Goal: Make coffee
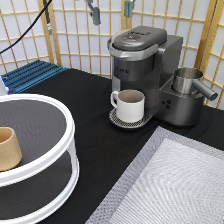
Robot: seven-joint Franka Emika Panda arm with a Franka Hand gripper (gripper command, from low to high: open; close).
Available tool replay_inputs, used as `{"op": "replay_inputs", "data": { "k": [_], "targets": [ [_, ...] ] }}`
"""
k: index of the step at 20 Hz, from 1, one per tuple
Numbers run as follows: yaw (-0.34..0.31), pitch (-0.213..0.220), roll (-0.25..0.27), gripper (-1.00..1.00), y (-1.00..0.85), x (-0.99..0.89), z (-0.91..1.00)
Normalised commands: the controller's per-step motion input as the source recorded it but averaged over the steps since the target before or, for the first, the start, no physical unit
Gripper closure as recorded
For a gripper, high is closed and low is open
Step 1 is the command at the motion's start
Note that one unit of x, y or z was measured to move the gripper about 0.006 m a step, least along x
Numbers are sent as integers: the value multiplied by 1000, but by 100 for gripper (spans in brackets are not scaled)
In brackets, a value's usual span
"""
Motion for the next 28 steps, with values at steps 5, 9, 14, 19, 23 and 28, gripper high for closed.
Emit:
{"op": "replay_inputs", "data": {
  "k": [5, 9, 14, 19, 23, 28],
  "targets": [
    [81, 13, -121, -100, 670, 269, 39],
    [-25, 17, -117, -100, 300, 420, -51],
    [-18, 81, -67, -100, -93, 399, 19],
    [0, 49, -2, -100, -339, 134, -89],
    [0, 7, -46, -100, -41, 0, -187],
    [0, 22, -73, -100, 93, 113, -67]
  ]
}}
